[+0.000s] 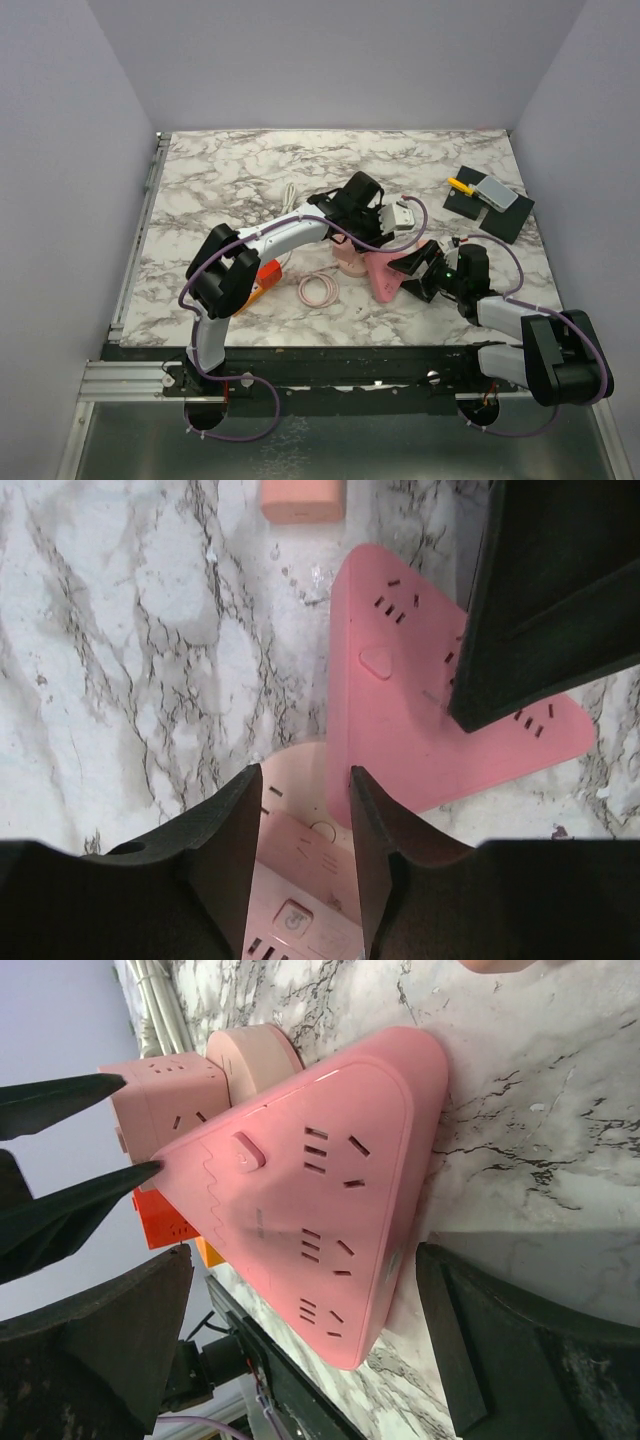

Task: Insert the plug
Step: Insert the plug into the socket.

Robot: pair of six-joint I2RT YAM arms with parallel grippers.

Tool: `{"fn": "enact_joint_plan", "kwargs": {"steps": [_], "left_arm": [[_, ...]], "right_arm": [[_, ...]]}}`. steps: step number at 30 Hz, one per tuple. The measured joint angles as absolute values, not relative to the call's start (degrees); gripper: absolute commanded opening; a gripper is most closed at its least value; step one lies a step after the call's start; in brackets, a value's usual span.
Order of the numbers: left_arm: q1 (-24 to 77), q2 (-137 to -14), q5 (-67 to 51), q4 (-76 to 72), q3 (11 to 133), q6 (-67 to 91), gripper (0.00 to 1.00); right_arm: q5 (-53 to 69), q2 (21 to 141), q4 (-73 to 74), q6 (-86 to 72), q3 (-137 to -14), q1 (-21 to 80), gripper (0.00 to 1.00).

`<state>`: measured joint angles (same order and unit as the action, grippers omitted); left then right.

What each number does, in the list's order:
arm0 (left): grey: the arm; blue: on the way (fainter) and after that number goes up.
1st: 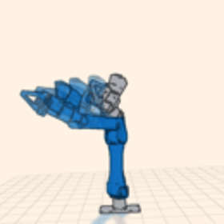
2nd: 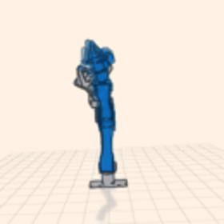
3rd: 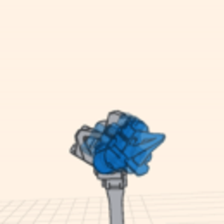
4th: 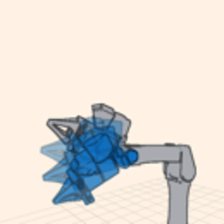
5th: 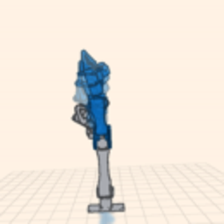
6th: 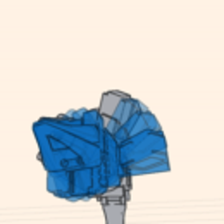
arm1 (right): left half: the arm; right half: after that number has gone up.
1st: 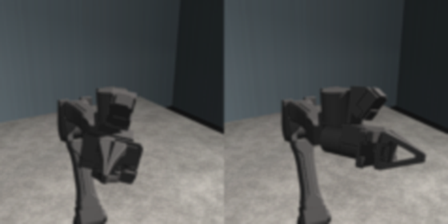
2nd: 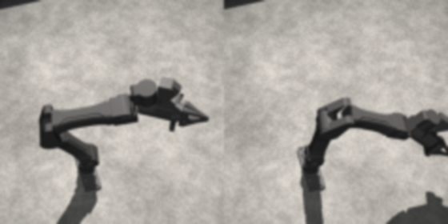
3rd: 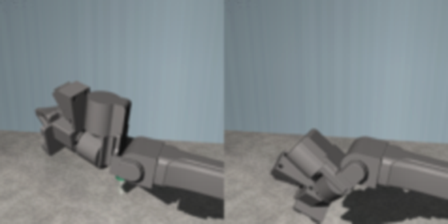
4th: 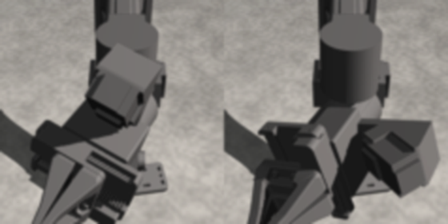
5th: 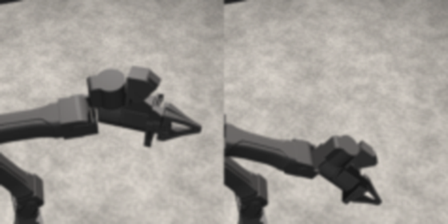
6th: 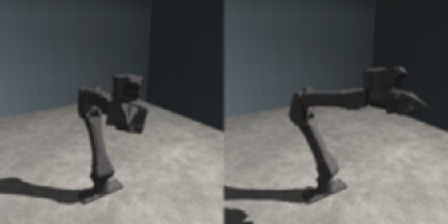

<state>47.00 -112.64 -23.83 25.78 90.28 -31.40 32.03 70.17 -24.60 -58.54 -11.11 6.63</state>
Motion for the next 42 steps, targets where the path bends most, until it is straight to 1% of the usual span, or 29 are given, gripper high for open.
{"fn": "enact_joint_plan", "kwargs": {"steps": [3,5,8,16,25,36,42], "left_arm": [[47.00,-112.60,-22.48,24.86,88.55,-32.27,0.45],[47.00,-112.20,-22.28,24.08,87.68,-32.49,0.51],[47.03,-111.11,-21.50,23.33,86.15,-32.45,0.53],[47.00,-107.59,-20.01,18.72,80.07,-32.05,0.51],[45.10,-107.02,-20.08,16.53,78.65,-31.86,0.48],[43.77,-107.02,-20.10,15.55,77.95,-31.53,0.44],[43.94,-106.69,-20.56,15.05,77.01,-31.53,0.42]], "right_arm": [[32.03,69.91,-24.71,-58.57,-10.94,6.61,0.99],[32.03,69.87,-24.84,-58.59,-10.85,6.63,0.99],[32.03,69.87,-24.95,-58.59,-10.79,6.63,0.99],[32.03,69.38,-25.10,-58.59,-10.44,6.61,1.00],[32.71,70.48,-30.30,-59.55,-8.67,6.63,1.00],[36.32,82.63,-46.70,-61.43,-8.97,6.63,1.00],[35.86,87.05,-48.27,-60.20,-12.75,6.63,1.00]]}}
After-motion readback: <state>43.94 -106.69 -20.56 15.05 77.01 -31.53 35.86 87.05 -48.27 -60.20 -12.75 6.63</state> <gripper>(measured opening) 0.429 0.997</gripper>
